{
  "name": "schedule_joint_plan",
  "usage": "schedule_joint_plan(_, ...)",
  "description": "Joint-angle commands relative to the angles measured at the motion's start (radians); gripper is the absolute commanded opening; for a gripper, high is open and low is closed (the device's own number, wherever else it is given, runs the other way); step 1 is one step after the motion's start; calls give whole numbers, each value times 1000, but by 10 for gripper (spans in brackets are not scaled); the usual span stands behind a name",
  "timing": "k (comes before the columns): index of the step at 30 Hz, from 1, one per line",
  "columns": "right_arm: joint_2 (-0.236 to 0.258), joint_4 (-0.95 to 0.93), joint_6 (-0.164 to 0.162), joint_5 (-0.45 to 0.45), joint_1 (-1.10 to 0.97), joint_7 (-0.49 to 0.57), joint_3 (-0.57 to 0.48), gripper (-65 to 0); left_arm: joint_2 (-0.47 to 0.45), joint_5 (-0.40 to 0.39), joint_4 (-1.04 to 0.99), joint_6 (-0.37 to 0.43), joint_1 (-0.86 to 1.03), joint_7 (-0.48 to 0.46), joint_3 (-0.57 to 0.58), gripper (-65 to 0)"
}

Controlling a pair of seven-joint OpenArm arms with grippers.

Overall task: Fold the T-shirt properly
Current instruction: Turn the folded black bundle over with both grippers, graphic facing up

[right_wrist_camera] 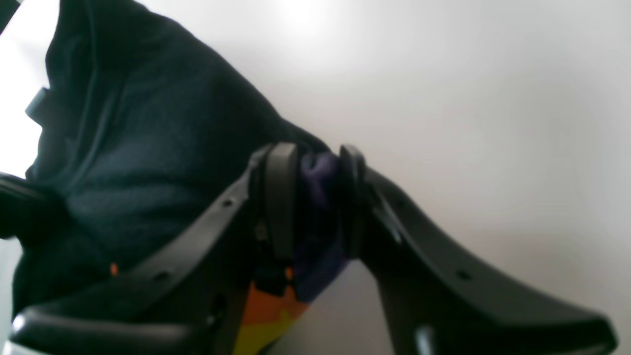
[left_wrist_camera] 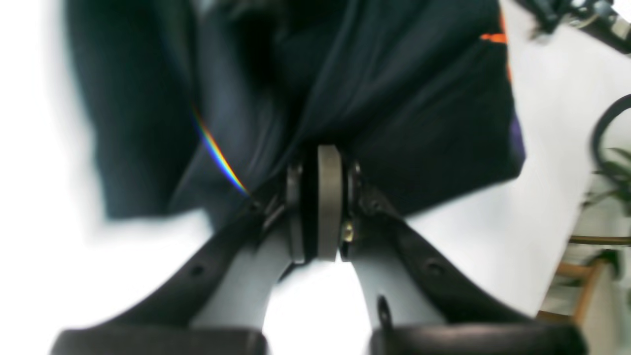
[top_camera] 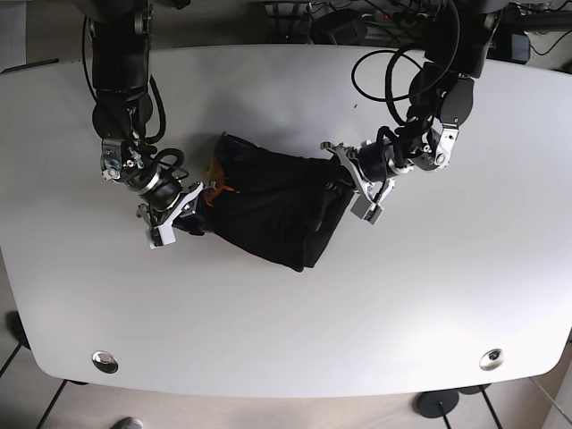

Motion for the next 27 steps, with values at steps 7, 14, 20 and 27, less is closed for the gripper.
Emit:
schedule_joint_plan(7, 15, 39, 17, -2, 65, -37, 72, -514, -17, -15, 147, -7, 37, -1, -2, -626)
schedule_joint_plan(14, 61, -119, 21, -2, 148, -34, 74, -517, 11, -15, -5, -10, 35, -20, -2, -626)
schedule_joint_plan(20, 54, -122, 37, -2, 125, -34, 47, -518, 35, -15, -164, -10, -69, -52, 1, -626)
schedule_joint_plan(27, 54, 25, 57, -2, -33, -34, 26, -520, 61, -15, -469, -11, -329, -93, 4, -626)
